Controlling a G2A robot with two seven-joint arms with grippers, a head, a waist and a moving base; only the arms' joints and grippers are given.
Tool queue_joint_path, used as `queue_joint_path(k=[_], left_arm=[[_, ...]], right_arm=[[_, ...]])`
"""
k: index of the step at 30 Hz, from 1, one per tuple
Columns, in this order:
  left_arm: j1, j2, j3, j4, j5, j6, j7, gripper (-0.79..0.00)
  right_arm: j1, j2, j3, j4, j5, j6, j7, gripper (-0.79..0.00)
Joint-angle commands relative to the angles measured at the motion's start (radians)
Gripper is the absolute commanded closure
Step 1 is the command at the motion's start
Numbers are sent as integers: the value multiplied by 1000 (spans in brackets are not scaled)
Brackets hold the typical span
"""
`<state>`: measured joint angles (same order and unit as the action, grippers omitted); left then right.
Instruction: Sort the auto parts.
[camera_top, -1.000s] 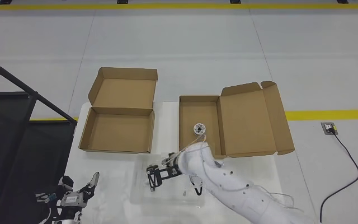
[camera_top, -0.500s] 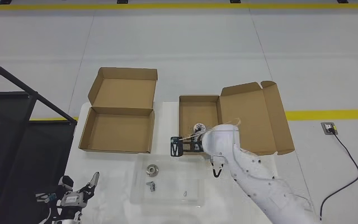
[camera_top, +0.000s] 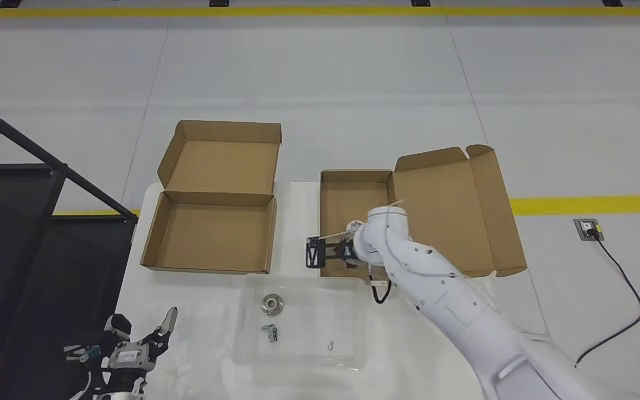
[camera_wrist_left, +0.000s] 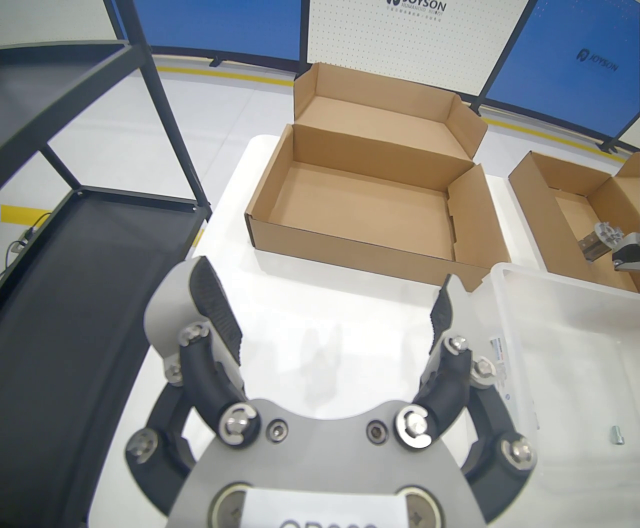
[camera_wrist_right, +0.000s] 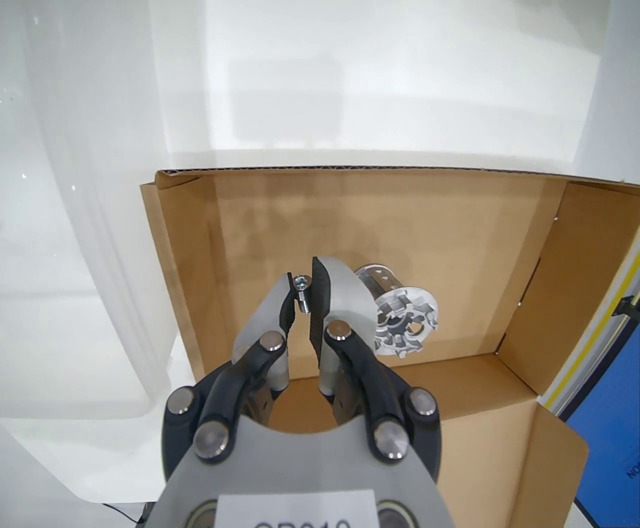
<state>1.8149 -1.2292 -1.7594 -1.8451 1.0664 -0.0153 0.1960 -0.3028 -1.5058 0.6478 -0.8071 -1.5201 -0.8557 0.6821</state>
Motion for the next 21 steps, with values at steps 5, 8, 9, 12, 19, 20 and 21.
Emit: queue_joint_path(k=[5,8,9,12,19,20,21], left_arm=[[0,0,0,0,0,0,0,-785],[0,0,0,0,0,0,0,-785],[0,0,0,0,0,0,0,-785],[0,0,0,0,0,0,0,-785],[0,0,0,0,0,0,0,-785],[0,0,0,0,0,0,0,-785],[0,0,0,0,0,0,0,-785]], right_arm=[[46,-45,-50,143,-5,12,-57,0],[60,-64,-68,191,-7,14,-86,0],[65,-70,-73,206,-9,15,-96,0],[76,-86,-88,245,-15,16,-120,-225],[96,-115,-110,309,-29,19,-165,-209],[99,-118,-112,315,-32,21,-171,-212],[101,-121,-114,321,-35,22,-176,-215]])
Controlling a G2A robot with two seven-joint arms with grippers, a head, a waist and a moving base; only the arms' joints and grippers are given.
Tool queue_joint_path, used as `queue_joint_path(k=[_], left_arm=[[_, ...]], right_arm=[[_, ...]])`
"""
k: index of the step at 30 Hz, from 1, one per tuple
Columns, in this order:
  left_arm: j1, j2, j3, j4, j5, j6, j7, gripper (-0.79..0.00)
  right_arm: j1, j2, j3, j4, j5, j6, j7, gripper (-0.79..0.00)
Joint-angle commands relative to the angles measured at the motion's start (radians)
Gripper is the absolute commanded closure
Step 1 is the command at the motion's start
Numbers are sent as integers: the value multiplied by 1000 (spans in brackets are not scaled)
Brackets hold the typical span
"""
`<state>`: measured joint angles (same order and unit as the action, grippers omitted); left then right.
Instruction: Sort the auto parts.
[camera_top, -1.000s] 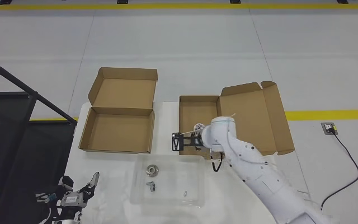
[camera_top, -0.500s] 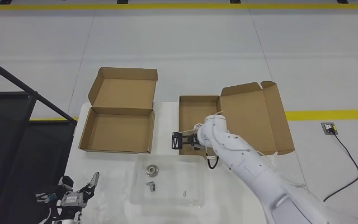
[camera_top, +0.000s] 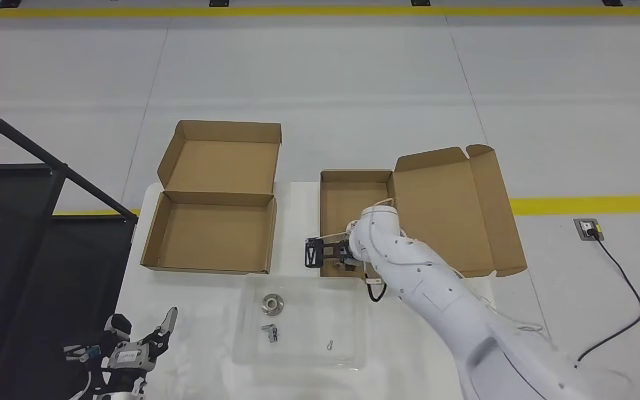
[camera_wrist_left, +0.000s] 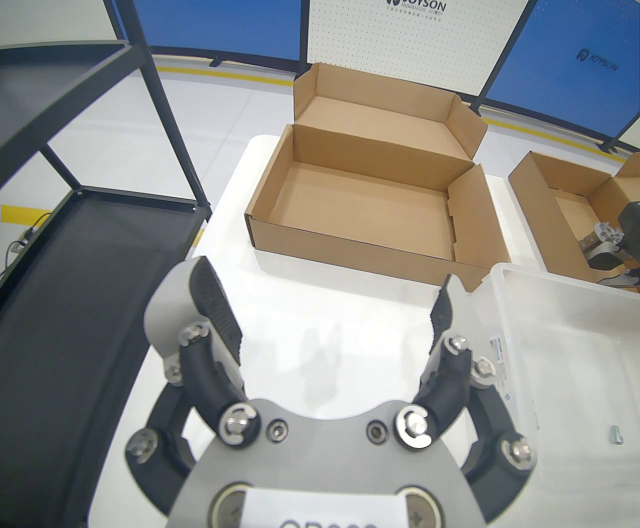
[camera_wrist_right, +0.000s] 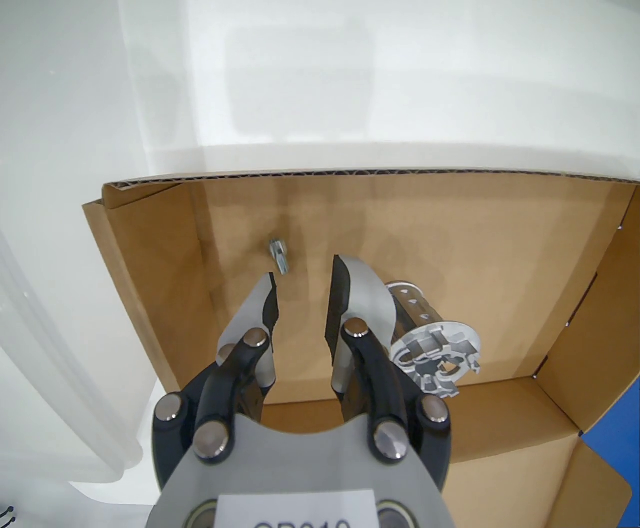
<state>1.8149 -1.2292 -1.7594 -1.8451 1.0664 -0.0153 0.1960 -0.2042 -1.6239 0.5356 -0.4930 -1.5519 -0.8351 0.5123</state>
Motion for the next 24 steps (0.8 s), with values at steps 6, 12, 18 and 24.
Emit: queue_joint_path(k=[6,12,18,24], left_arm=[[0,0,0,0,0,0,0,-785],[0,0,0,0,0,0,0,-785],[0,0,0,0,0,0,0,-785],[0,0,0,0,0,0,0,-785]], right_arm=[[10,-12,-11,4,-27,10,-56,-215],[12,4,-2,-52,-63,7,-117,-203],[-13,54,36,-180,-109,-34,-176,-225],[-111,140,128,-441,-158,-101,-178,-237]])
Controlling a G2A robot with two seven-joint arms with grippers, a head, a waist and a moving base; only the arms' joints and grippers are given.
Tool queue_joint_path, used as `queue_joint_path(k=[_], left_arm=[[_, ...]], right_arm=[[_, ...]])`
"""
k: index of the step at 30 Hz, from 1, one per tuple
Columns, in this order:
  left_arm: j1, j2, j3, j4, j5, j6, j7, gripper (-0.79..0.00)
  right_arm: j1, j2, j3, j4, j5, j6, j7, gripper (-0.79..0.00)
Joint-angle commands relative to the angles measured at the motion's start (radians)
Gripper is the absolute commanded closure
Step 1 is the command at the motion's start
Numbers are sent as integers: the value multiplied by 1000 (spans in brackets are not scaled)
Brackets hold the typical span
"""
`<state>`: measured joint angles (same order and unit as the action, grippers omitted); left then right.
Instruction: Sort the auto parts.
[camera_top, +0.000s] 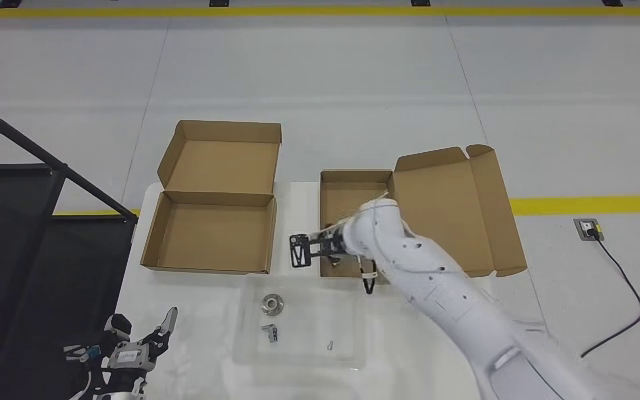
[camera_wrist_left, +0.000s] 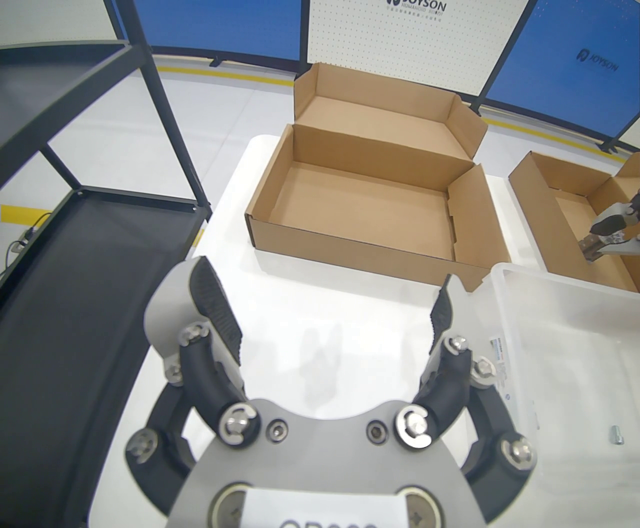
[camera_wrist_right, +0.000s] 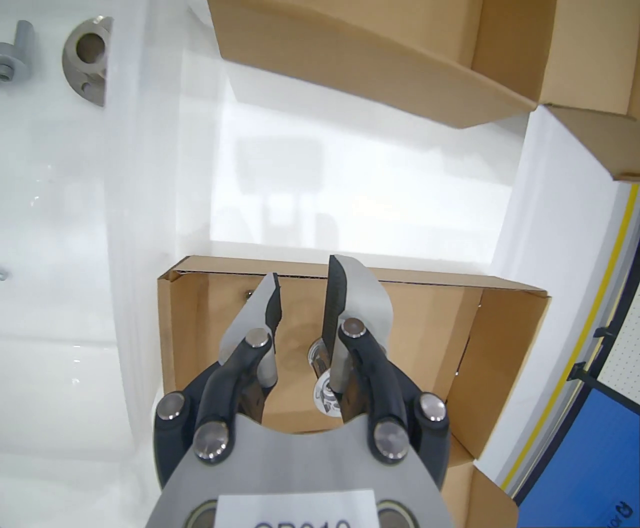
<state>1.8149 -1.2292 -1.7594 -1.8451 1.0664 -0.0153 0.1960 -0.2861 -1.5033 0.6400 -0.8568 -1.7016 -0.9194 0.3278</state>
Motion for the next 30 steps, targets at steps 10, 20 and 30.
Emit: queue_joint_path(k=[10,20,30], left_arm=[[0,0,0,0,0,0,0,-785],[0,0,0,0,0,0,0,-785],[0,0,0,0,0,0,0,-785]], right_arm=[[-325,163,117,-678,-37,-93,170,-385],[-272,247,-130,-709,151,-93,363,-449],[-100,302,-362,-623,358,-93,323,-379]])
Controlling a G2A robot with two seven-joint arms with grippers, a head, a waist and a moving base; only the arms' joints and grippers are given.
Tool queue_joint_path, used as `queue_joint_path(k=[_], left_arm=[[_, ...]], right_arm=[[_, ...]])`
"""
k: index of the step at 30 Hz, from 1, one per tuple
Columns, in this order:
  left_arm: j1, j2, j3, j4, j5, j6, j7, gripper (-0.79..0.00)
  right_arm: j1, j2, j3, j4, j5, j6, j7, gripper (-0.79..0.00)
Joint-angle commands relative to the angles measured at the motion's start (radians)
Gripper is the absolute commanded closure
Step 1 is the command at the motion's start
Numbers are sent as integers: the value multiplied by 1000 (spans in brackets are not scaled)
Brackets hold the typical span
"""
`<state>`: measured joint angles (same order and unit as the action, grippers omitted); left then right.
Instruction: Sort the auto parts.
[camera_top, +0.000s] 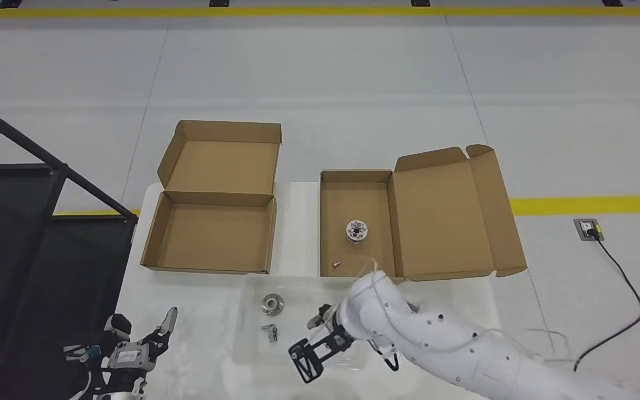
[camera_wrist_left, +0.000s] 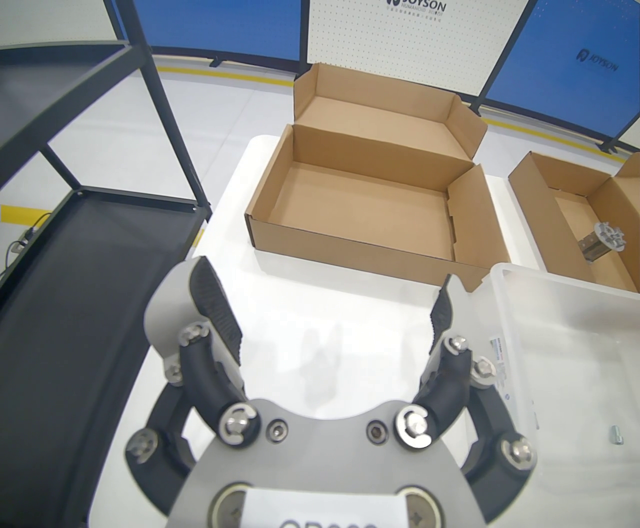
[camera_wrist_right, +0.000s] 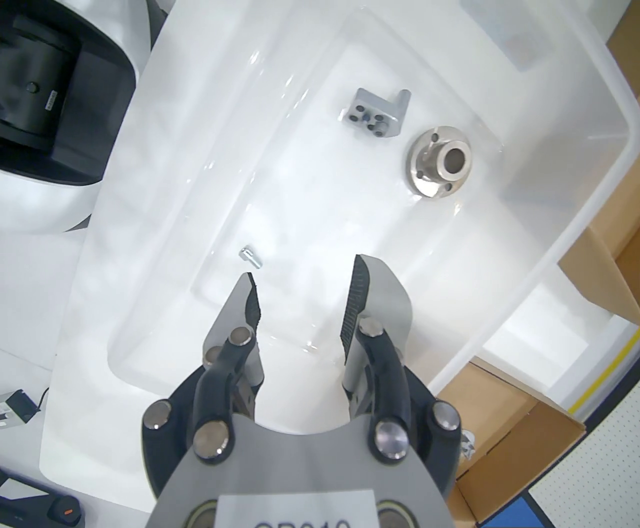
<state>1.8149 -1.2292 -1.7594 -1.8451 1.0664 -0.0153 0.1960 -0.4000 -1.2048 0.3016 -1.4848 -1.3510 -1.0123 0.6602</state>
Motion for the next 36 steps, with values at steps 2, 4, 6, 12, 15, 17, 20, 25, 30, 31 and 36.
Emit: queue_joint_path(k=[2,4,6,12,15,17,20,25,30,31,36], left_arm=[[0,0,0,0,0,0,0,-785],[0,0,0,0,0,0,0,-785],[0,0,0,0,0,0,0,-785],[0,0,0,0,0,0,0,-785],[0,0,0,0,0,0,0,-785],[0,0,0,0,0,0,0,-785],[0,0,0,0,0,0,0,-785],[0,0,0,0,0,0,0,-785],[0,0,0,0,0,0,0,-785],[0,0,0,0,0,0,0,-785],[0,0,0,0,0,0,0,-785]], right_arm=[[52,11,-84,23,36,0,-42,-536],[68,13,-105,34,49,0,-54,-785],[68,13,-105,34,49,0,-54,-785],[68,13,-105,34,49,0,-54,-785],[51,11,-109,26,7,26,-56,-785],[44,7,-109,32,-39,41,-75,-785],[38,0,-110,45,-100,48,-119,-785],[36,-15,-117,76,-170,21,-169,-785],[32,-46,-132,132,-221,0,-227,-360],[30,-50,-132,139,-230,0,-233,-363],[16,-85,-132,191,-289,0,-274,-382]])
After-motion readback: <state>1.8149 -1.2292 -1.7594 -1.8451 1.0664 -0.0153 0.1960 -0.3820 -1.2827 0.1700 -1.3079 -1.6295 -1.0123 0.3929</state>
